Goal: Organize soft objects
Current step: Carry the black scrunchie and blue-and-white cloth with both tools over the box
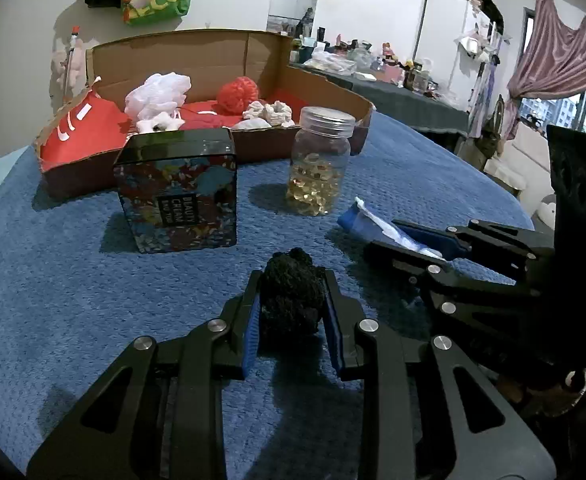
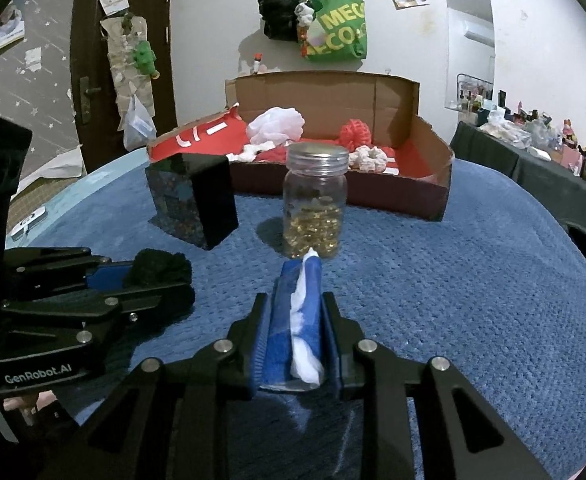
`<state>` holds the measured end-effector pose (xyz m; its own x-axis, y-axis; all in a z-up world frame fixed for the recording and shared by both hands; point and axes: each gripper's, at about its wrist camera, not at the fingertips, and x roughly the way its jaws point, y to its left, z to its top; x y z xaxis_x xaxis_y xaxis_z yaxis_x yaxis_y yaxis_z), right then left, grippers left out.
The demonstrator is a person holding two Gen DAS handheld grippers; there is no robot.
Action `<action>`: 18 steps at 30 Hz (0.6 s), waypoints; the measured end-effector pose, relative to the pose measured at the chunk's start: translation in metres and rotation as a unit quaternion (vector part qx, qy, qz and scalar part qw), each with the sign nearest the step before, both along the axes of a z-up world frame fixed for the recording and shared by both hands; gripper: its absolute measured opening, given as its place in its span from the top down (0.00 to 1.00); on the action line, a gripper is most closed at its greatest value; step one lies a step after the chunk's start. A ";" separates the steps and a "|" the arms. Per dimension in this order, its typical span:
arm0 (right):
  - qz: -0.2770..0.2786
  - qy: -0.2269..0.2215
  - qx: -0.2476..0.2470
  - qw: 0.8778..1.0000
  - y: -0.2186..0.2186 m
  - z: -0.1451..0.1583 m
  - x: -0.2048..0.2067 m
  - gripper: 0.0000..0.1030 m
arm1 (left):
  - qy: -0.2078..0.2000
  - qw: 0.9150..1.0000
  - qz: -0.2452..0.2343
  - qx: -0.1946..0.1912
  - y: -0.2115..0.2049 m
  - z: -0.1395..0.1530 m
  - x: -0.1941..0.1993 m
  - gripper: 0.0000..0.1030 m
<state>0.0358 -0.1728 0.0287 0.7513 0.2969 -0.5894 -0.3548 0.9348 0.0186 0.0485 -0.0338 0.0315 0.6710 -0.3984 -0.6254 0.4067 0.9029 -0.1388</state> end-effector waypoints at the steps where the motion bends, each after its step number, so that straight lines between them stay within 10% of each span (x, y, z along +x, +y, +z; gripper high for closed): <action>1: 0.001 0.000 -0.001 1.000 0.001 0.000 0.000 0.74 | 0.000 1.000 -0.001 0.000 0.000 0.000 0.000 0.75; 18: 0.007 -0.024 0.008 1.000 0.001 0.024 0.000 0.74 | -0.031 0.999 0.006 -0.003 0.009 0.027 -0.005 0.75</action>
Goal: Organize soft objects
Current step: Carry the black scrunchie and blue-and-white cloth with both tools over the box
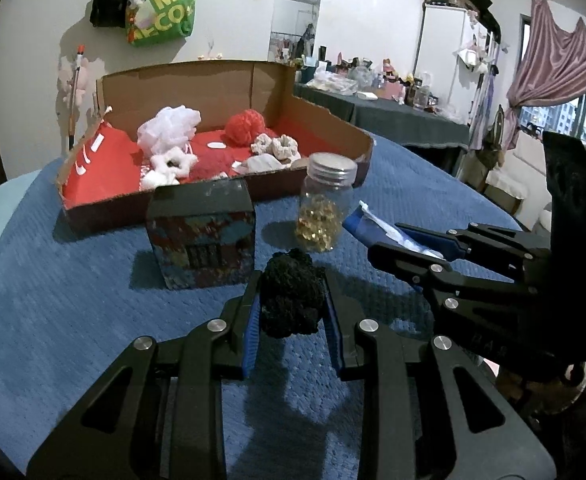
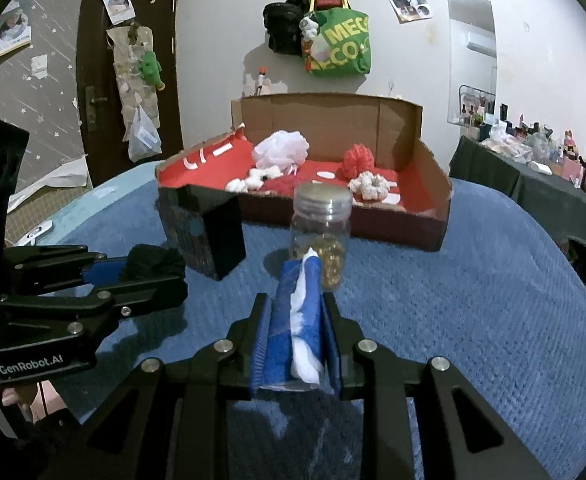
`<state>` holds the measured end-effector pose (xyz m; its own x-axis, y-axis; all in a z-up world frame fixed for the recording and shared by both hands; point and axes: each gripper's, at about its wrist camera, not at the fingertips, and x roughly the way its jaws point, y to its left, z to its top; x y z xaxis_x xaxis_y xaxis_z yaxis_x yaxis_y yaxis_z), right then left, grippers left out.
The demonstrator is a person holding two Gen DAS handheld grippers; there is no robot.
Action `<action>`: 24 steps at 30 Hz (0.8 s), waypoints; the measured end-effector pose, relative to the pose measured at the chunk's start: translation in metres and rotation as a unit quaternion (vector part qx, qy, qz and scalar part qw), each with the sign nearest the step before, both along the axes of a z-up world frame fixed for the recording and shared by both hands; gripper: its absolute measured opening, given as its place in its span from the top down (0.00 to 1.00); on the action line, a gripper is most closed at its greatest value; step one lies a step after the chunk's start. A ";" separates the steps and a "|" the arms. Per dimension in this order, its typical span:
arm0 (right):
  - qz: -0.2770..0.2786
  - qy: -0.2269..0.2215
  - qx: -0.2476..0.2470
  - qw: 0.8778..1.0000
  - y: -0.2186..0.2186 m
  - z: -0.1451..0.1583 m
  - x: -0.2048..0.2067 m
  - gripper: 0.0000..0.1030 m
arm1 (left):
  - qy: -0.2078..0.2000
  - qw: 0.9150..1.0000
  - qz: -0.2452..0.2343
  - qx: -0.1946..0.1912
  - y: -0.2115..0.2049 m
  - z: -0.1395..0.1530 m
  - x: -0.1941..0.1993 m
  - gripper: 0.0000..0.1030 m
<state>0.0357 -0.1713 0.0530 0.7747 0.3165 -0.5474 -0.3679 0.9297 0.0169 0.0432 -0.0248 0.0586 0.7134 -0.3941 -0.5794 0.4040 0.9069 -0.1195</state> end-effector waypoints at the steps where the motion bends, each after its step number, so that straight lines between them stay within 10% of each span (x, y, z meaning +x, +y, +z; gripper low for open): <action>1: 0.000 -0.001 -0.001 1.000 0.000 0.002 0.001 0.74 | -0.002 1.000 0.000 0.001 0.001 0.002 0.001 0.75; 24: -0.060 -0.004 -0.034 0.998 -0.034 0.026 0.048 0.74 | 0.019 0.996 0.074 0.042 0.064 0.017 0.044 0.75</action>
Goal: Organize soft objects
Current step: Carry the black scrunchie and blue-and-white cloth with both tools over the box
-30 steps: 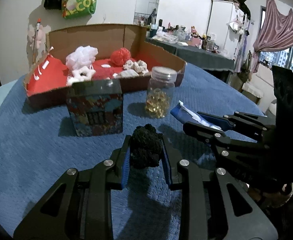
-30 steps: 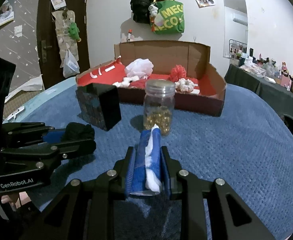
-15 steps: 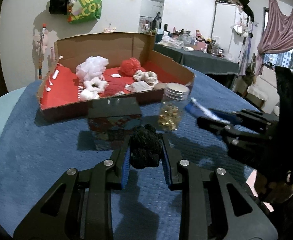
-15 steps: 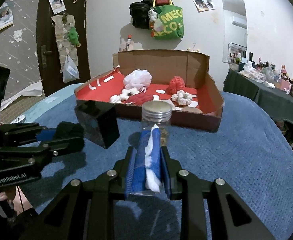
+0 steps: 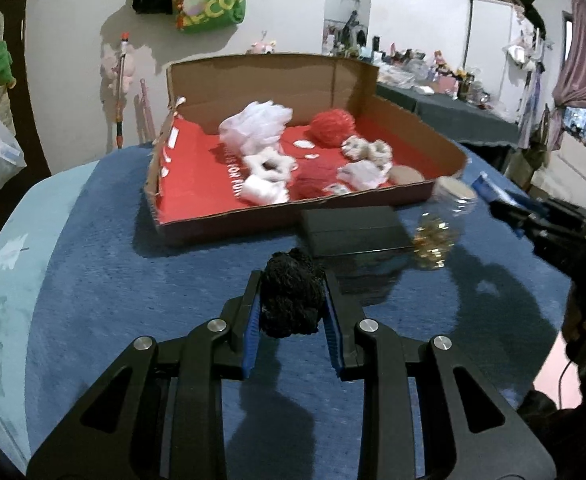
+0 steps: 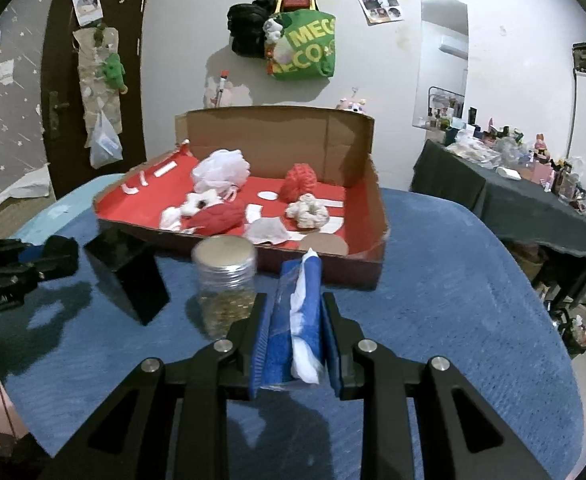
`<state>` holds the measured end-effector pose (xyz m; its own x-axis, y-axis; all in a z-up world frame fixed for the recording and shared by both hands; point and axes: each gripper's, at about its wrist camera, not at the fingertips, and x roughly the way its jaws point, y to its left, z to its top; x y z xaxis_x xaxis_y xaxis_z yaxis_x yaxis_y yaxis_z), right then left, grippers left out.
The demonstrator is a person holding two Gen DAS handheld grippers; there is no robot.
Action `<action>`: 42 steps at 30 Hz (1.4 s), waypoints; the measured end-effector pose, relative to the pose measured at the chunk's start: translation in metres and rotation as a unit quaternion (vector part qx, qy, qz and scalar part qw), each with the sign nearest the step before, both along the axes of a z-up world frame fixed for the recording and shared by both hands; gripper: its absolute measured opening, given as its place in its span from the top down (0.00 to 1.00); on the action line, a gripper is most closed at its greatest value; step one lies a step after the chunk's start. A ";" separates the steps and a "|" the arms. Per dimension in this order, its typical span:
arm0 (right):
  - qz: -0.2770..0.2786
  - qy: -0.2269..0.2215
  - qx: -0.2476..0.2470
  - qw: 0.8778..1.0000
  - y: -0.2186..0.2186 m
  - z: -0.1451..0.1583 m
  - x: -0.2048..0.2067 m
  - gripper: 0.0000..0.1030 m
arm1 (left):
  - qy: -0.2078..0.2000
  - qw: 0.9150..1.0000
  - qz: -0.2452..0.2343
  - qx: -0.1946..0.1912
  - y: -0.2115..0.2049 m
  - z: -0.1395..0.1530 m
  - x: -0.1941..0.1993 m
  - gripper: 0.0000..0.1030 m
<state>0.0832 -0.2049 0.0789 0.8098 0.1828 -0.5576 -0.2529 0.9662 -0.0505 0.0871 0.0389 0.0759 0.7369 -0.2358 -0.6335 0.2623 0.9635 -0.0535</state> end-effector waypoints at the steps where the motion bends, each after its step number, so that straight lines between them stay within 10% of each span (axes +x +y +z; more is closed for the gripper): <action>1: -0.001 0.001 -0.004 1.000 -0.001 0.000 0.003 0.74 | 0.004 1.000 0.001 0.003 0.003 -0.001 0.004 0.75; 20: 0.029 0.026 -0.050 0.998 -0.001 0.005 0.051 0.74 | 0.039 0.998 -0.031 0.045 0.017 -0.005 0.059 0.75; 42: 0.141 0.160 0.012 0.977 0.049 0.027 0.179 0.74 | 0.119 0.989 -0.083 0.041 0.012 0.016 0.170 0.75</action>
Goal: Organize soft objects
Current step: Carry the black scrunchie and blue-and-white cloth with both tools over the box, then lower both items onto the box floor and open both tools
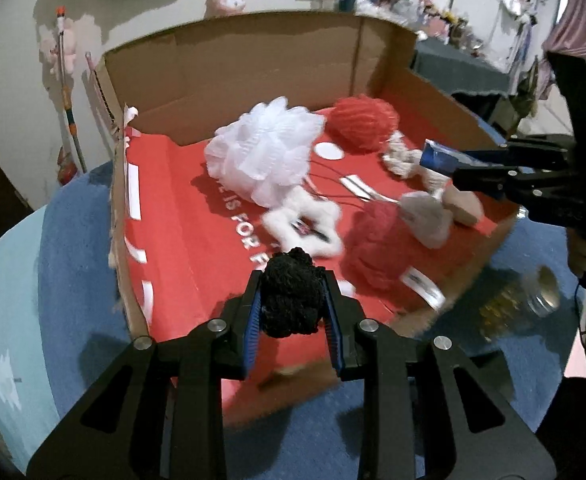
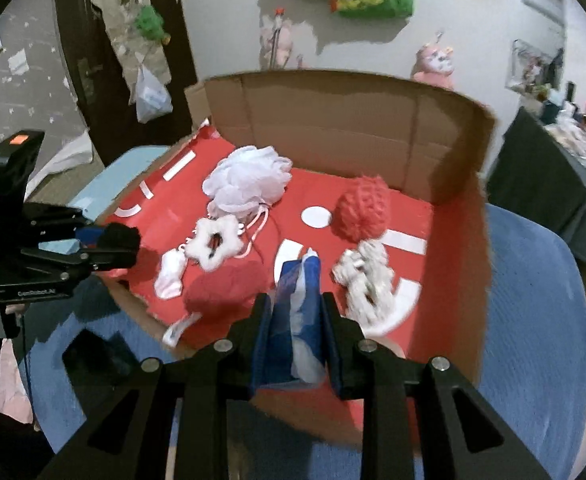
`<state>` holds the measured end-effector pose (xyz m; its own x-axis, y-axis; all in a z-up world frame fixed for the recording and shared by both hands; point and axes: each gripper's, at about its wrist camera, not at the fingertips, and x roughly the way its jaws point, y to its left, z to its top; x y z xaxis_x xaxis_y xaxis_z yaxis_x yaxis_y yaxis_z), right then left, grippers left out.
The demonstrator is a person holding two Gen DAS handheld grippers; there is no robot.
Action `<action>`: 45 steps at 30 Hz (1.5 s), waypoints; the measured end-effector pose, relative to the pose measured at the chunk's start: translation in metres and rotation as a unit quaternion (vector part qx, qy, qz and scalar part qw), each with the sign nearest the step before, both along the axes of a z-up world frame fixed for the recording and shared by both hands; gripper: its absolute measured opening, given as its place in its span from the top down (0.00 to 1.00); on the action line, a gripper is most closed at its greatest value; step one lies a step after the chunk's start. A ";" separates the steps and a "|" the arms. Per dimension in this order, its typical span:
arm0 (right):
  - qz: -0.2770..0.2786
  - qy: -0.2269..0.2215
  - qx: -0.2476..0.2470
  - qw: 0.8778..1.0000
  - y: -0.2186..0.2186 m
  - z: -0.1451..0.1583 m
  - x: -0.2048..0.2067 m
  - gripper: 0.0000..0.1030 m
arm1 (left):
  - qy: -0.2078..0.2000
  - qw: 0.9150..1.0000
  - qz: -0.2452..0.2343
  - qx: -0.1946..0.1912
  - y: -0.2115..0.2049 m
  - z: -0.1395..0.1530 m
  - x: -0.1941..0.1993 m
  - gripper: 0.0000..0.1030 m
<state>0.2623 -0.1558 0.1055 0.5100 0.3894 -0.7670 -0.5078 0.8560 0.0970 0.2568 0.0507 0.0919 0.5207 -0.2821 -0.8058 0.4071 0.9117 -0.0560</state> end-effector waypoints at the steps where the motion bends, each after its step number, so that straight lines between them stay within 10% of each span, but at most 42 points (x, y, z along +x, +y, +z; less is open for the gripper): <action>1: 0.000 0.005 -0.003 1.000 0.004 0.000 0.008 0.74 | 0.007 1.000 0.002 0.004 0.000 -0.001 0.008 0.75; 16: 0.011 0.089 -0.074 0.993 0.052 -0.042 0.078 0.74 | 0.078 0.993 0.019 0.083 -0.009 -0.037 0.075 0.75; 31: 0.005 0.098 -0.089 0.991 0.060 -0.052 0.089 0.72 | 0.083 0.994 0.018 0.073 -0.006 -0.041 0.086 0.73; 45: 0.007 0.084 -0.087 0.993 0.058 -0.049 0.087 0.57 | 0.065 0.996 0.009 0.057 -0.008 -0.038 0.082 0.45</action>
<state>0.3489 -0.0976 0.0570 0.3642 0.2494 -0.8973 -0.5097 0.8598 0.0322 0.3392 0.0428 0.0543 0.4133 -0.1762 -0.8934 0.3863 0.9224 -0.0032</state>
